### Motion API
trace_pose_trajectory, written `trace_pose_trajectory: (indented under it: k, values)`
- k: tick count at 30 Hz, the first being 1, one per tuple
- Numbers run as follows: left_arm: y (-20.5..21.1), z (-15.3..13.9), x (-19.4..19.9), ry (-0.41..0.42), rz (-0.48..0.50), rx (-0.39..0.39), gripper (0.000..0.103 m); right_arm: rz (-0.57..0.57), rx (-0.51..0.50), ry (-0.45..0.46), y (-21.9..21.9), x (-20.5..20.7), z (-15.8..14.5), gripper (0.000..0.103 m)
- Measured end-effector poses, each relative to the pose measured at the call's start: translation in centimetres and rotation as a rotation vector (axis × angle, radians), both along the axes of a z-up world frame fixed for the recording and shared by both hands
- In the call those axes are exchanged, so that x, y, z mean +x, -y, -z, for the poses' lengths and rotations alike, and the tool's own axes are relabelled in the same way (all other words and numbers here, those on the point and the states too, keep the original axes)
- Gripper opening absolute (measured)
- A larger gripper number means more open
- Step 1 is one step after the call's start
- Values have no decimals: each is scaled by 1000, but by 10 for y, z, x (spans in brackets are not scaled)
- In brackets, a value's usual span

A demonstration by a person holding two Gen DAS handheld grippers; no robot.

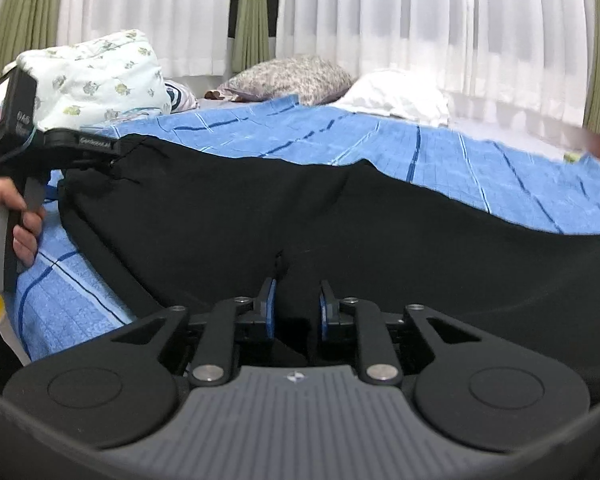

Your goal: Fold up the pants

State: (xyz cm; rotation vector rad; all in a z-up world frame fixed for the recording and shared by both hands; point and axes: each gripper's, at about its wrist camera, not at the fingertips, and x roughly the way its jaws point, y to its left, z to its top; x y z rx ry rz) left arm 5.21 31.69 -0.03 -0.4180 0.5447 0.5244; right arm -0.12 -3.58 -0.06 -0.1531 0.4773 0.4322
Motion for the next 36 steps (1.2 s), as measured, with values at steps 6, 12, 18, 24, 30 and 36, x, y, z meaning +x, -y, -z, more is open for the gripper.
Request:
trace_pose_trajectory:
  k: [6,12,18,24,30,36]
  values:
    - [0,1,4,-15,14,9,102,-119,183,-79,16,-3,-8,71]
    - [1,1,4,-11,15,-1,102,-134,189,-36,15,-13,-17,87]
    - [-4,-1,3,-10,-3,-25,98,78,83,39,33,-4,-33,90]
    - [-2,-1,4,-19,-8,-15,99,302,-48,-14,67,46,-31,90]
    - [-1,-2,6,-25,-9,-14,99,302,-10,-92,78,62,-5,95]
    - [-1,-2,7,-20,-40,-22,95,259,-14,-114,77,62,0,103]
